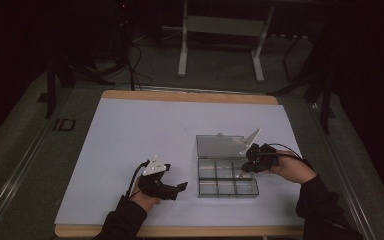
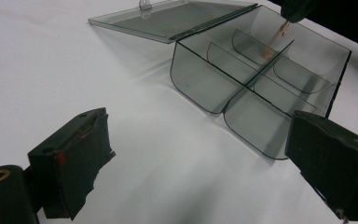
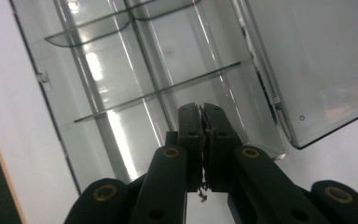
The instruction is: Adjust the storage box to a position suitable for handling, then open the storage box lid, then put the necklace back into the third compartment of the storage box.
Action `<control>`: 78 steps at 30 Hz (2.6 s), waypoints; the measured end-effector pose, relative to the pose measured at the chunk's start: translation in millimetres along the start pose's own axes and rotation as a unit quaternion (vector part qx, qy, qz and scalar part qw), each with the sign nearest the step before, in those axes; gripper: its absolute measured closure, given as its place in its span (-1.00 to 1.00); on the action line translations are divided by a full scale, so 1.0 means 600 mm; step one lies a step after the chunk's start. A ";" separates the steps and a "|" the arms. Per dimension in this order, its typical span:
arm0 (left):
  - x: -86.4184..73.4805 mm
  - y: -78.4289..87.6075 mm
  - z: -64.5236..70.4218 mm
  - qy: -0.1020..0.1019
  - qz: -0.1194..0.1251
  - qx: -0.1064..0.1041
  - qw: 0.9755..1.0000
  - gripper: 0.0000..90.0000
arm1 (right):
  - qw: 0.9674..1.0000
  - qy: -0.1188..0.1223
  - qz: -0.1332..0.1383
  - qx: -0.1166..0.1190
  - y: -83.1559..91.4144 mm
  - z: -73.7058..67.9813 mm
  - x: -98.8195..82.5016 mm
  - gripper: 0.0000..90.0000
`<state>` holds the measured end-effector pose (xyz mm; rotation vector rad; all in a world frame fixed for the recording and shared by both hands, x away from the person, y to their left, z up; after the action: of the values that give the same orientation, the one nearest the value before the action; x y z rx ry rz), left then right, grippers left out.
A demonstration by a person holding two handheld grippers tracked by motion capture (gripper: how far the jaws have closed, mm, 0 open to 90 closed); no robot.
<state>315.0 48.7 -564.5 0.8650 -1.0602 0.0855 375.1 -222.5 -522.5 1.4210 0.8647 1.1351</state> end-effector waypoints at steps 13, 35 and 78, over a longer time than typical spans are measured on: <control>0.001 0.000 0.002 -0.005 0.005 0.003 1.000 -0.84 | 1.000 -0.011 -0.017 0.013 -0.035 0.000 -0.006 0.92; 0.001 -0.001 0.002 0.003 0.002 -0.002 1.000 -0.86 | 0.999 -0.035 0.017 0.007 -0.015 -0.003 -0.017 0.72; 0.024 -0.010 0.017 0.009 -0.008 -0.007 1.000 -0.89 | 0.966 -0.169 0.185 -0.057 0.002 0.006 -0.086 -0.23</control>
<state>317.5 33.2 -554.3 0.8591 -1.0350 0.0724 363.9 -272.3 -530.3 1.6602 0.2946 1.1465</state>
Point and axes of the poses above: each handheld gripper's, and its own axes: y roughly backward along the jaws, x roughly out of its top, z roughly to its right, the point moved 7 cm from there along -y, roughly forward along the jaws, and after that the axes turned 6 degrees about -z, right-handed, at the moved point
